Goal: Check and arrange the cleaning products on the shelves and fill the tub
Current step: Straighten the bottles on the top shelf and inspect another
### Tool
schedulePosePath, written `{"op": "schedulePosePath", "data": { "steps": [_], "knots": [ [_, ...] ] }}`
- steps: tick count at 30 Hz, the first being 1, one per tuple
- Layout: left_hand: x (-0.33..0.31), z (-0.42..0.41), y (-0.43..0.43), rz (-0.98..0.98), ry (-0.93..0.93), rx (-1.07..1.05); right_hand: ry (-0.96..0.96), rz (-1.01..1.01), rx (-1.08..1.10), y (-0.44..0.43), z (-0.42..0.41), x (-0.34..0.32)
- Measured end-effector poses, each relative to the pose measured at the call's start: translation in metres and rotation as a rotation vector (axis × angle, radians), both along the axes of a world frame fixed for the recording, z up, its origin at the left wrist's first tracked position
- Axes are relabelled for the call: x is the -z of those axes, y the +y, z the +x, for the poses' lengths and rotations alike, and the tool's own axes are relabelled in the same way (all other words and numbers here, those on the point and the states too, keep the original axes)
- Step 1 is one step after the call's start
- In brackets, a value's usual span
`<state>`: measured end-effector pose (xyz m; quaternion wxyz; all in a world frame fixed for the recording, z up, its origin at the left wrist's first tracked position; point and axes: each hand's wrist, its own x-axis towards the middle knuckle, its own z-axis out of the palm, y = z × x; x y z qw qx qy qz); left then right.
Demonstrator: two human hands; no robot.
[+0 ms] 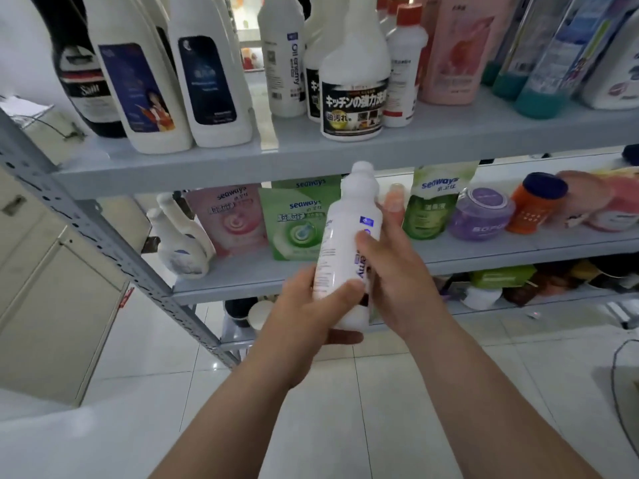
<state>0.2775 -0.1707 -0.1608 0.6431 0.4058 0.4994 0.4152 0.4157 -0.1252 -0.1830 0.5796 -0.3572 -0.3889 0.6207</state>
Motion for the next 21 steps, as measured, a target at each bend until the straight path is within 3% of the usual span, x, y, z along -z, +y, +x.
{"op": "schedulePosePath", "data": {
  "steps": [4,9,13,18,19,21],
  "knots": [
    [-0.001,0.019,0.005,-0.068,-0.013,-0.060,-0.089,-0.049,-0.050,0.010,0.019,0.007],
    [-0.015,0.036,0.011,-0.419,-0.566,0.039,0.026,-0.185,-0.036,0.020,0.040,0.007],
    [-0.013,0.030,0.026,-0.523,-0.742,0.148,0.003,-0.216,-0.017,0.025,0.039,0.005],
    [-0.008,0.023,0.036,-0.484,-0.629,0.093,-0.017,-0.232,0.034,0.028,0.029,0.006],
    [-0.009,0.022,0.035,-0.409,-0.501,0.055,-0.033,-0.233,0.020,0.028,0.026,0.005],
    [-0.004,0.017,0.036,-0.162,-0.044,-0.009,-0.101,-0.212,-0.049,0.030,0.020,0.005]
  ]
}}
